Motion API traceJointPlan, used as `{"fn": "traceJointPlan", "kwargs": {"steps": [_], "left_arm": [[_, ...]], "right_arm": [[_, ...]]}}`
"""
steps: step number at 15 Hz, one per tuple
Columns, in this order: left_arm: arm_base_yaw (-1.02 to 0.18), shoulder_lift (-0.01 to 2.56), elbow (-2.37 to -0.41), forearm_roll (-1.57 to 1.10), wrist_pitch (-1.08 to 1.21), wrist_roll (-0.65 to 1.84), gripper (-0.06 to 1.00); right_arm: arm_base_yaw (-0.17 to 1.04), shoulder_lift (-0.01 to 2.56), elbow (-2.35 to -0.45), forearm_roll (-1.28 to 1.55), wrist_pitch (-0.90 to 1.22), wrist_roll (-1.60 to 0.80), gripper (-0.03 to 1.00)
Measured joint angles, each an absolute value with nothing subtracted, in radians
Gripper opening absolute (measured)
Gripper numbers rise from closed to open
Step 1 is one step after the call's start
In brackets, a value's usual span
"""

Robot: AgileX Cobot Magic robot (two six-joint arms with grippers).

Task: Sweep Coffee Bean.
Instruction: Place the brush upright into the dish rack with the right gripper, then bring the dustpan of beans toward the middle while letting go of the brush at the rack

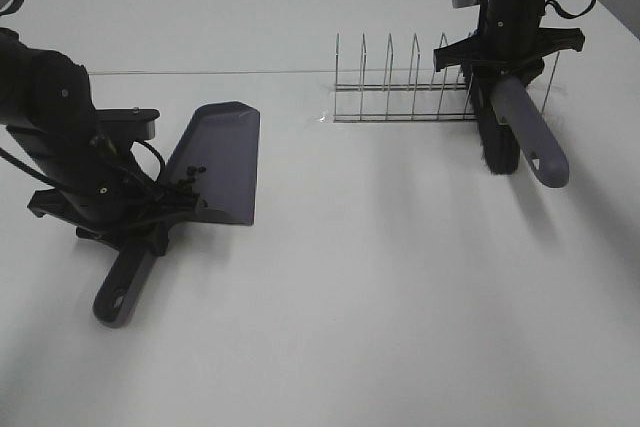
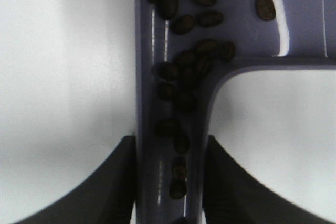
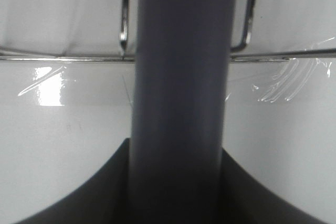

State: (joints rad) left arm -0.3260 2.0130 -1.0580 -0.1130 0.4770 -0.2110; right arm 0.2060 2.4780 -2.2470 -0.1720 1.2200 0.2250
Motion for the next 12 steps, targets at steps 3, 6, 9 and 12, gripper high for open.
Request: {"fn": "traceJointPlan", "kwargs": {"steps": [3,6,9,12], "left_arm": [[-0.326,2.013,-1.058,-0.113,0.477,-0.210,0.35],[-0.326,2.013,-1.058,-0.113,0.477,-0.210,0.35],[-0.332,2.004,-1.057,-0.113,0.476,-0.210,0.35],[-0.368,2.002,-1.053,-0.123,0.473,-0.245,0.35]], "right_arm": [[0.206,2.478,-2.247,-0.180,1.217,0.249,0.59],[0.206,2.478,-2.301,-0.184,1.215,0.249,0.73],[0.206,2.450,-2.369,-0.183,1.217,0.264,0.74],[0.206,2.366,-2.375,-0.138,1.218,0.264,0.74]]}}
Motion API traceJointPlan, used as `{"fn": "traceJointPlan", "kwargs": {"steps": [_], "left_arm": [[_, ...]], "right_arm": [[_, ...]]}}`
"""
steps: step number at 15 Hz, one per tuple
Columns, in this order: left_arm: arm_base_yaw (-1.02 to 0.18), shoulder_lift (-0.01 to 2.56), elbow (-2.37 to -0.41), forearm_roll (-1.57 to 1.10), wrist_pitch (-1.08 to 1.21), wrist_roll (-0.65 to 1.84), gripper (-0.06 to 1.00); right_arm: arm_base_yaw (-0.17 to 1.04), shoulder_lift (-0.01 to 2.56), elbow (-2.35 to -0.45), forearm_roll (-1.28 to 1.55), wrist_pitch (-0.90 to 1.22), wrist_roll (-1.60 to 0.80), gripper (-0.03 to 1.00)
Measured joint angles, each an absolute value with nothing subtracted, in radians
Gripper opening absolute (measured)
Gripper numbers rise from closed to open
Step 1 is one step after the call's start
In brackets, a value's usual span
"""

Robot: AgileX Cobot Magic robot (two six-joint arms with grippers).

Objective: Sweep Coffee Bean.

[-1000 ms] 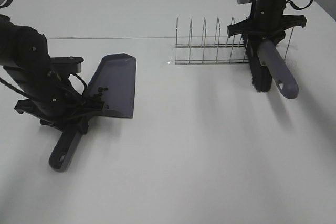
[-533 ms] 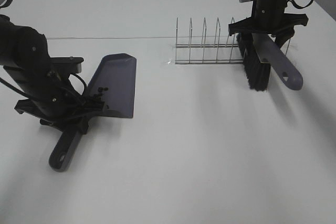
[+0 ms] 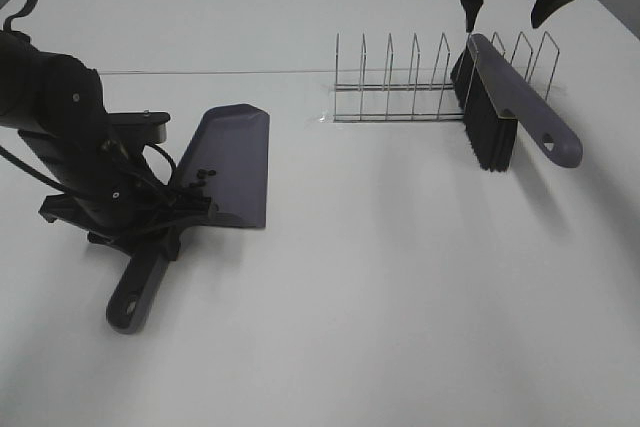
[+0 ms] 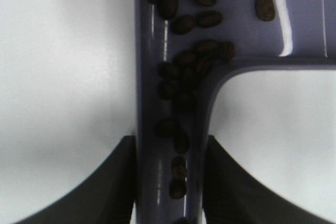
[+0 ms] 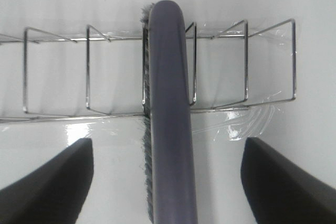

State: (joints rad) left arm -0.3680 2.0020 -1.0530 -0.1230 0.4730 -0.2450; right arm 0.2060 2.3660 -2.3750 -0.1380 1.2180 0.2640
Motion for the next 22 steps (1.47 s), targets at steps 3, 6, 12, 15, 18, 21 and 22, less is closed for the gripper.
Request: {"fn": "traceJointPlan", "kwargs": {"steps": [3,6,12,15,18,21,22], "left_arm": [[-0.391,2.004,-1.053,-0.126,0.467,-0.258,0.35],[-0.412,2.006,-1.053,-0.138,0.453,-0.258,0.35],[-0.415,1.998,-1.059,-0.169,0.501,-0.257,0.63],[-0.415,1.879,-1.059,-0.126,0.637,-0.255,0.64],[-0.415,1.665,-1.059,-0.087,0.734,-0.255,0.64],[-0.415,1.399,-1.058,-0.036,0.844,-0.255,0.64],[-0.415,1.329,-1.048,-0.022,0.876,-0.255,0.64]], "right_arm": [[0.206,2.324,-2.376,-0.105,1.219,0.250,0.74],[0.206,2.274,-2.342,-0.037,1.219,0.233,0.74],[0.206,1.997,-1.969,-0.026,1.218,0.193,0.74],[0.206,1.818,-1.723,-0.026,1.217,0.167,0.74],[0.206,1.618,-1.452,-0.021,1.217,0.143,0.74],[0.206,1.452,-1.238,-0.015,1.216,0.142,0.74],[0.206,1.376,-1.145,-0.012,1.208,0.141,0.74]]}}
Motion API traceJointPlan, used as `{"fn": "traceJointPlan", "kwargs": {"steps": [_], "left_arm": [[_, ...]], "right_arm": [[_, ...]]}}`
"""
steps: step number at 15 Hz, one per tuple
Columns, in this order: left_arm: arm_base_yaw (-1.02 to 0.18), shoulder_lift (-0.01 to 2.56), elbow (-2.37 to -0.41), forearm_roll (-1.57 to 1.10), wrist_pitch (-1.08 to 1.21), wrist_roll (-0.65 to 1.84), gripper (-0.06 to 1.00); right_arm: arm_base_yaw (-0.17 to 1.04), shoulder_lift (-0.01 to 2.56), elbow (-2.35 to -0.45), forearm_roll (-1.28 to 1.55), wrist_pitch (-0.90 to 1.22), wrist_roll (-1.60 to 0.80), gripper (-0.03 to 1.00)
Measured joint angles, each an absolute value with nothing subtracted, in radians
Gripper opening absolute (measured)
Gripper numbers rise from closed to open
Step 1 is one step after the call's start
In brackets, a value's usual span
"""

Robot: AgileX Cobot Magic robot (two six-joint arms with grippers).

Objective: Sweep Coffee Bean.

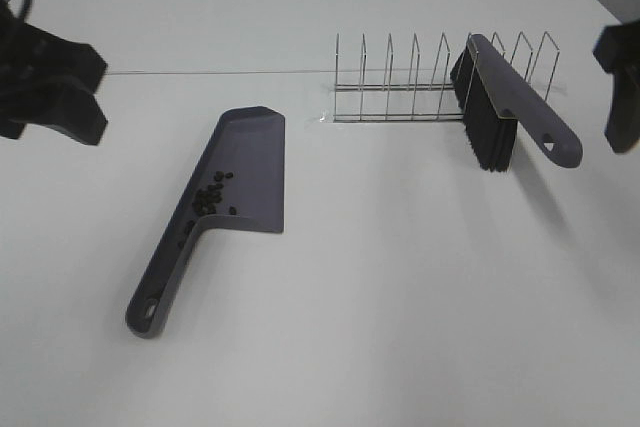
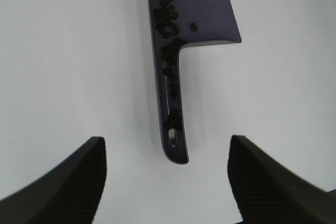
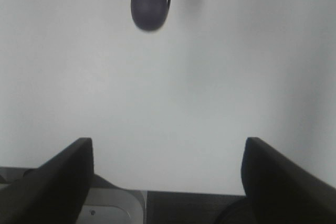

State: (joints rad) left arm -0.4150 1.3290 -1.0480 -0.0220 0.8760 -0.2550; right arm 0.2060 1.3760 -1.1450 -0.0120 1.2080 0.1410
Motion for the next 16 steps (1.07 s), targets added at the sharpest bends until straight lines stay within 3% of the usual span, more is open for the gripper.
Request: {"fn": "traceJointPlan", "kwargs": {"steps": [4,7,13,16], "left_arm": [[-0.415,1.035,-0.821,0.000,0.982,-0.254,0.64],[-0.415,0.795,-0.703,0.000,1.088,-0.224,0.64],[-0.415,0.351,-0.668,-0.013,1.209,-0.154,0.64],[-0.415,0.276,-0.663,-0.051,1.193,-0.066,0.64]], "right_arm": [[0.206,1.063,-0.780,-0.010,1.188,0.141,0.74],[0.206,0.828,-0.622,-0.010,1.190,0.141,0.74],[0.206,0.307,-0.555,-0.010,1.194,0.057,0.74],[0.206,0.168,-0.555,-0.010,1.182,0.006,0.74]]}}
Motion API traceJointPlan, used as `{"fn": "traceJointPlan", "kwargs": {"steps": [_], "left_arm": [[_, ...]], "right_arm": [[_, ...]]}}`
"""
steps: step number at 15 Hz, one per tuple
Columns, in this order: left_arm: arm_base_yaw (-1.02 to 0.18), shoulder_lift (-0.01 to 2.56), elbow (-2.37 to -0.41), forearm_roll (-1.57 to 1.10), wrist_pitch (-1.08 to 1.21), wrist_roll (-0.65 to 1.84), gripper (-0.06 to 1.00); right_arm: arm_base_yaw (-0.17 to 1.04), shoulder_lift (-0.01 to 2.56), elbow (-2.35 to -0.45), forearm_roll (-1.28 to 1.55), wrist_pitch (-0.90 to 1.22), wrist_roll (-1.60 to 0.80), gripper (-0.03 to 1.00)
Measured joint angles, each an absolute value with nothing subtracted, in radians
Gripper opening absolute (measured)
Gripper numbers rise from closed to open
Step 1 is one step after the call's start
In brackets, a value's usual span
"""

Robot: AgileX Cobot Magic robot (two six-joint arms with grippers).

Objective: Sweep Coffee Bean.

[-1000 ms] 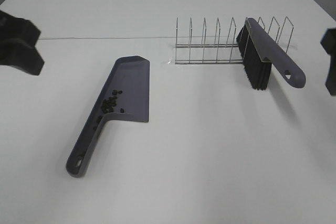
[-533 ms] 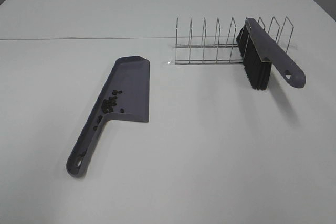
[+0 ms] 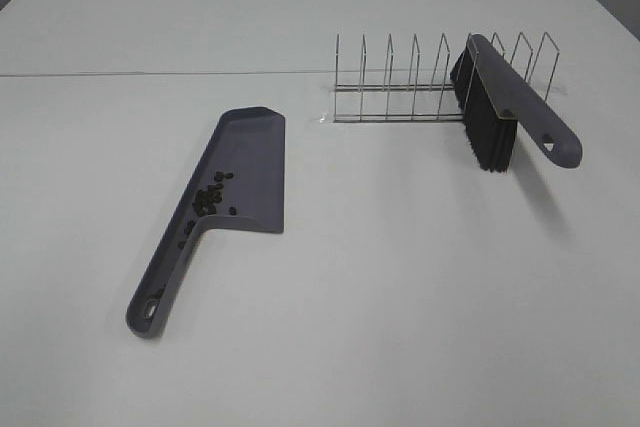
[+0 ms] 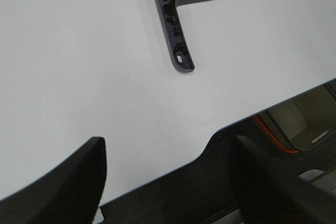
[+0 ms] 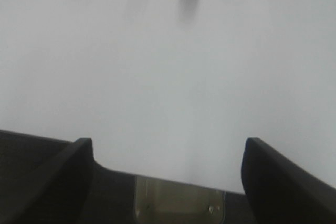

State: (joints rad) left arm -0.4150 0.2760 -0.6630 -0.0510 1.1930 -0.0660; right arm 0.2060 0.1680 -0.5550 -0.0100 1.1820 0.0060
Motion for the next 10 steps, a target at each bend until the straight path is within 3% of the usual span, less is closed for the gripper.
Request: {"fn": "traceJointPlan", "kwargs": {"steps": [6,10], "left_arm": [[-0.415,0.268,-0.513,-0.220,1.069,0.218,0.64],[-0.415,0.268,-0.510,-0.223,1.065,0.234,0.64]], "right_arm": [[0.206,0.048,-0.521,0.000,1.096,-0.034,0.74],[0.206,0.048,-0.504,0.014,1.074,-0.034,0.74]]}}
